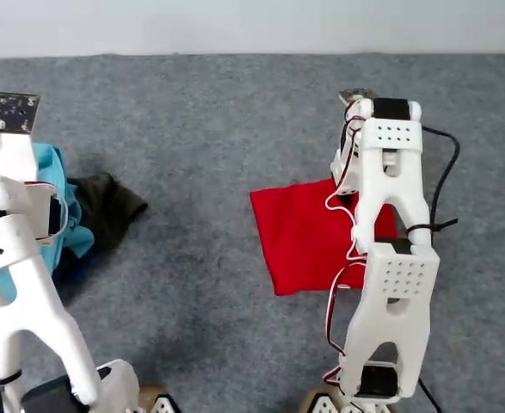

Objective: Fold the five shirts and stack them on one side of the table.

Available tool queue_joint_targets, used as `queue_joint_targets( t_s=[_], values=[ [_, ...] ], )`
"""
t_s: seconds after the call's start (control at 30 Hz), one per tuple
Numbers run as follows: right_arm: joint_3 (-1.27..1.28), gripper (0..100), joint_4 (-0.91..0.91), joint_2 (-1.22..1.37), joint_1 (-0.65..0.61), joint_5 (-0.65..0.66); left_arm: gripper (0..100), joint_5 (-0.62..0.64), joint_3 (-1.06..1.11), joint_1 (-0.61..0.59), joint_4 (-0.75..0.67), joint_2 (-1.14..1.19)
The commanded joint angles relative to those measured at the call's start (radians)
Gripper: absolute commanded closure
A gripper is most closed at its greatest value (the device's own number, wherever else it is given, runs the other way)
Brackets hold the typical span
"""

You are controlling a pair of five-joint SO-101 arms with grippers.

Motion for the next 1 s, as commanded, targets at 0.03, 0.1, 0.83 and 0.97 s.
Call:
queue_joint_targets(
  t_s=[0.03, 0.1, 0.83, 0.97],
  values=[
    [-0.005, 65.5, 0.024, 0.045, 0.007, -0.041, 98, -0.009, -0.035, 0.006, -0.020, -0.028],
    [-0.005, 65.6, -0.001, 0.105, 0.007, -0.060, 98, -0.009, -0.035, 0.006, -0.020, -0.028],
    [0.000, 98.9, 0.044, 0.016, 0.277, 0.454, 98, -0.009, -0.035, 0.006, -0.020, -0.028],
    [-0.005, 98.9, 0.041, -0.022, 0.394, 0.706, 98, -0.009, -0.035, 0.006, -0.020, -0.028]
  ],
)
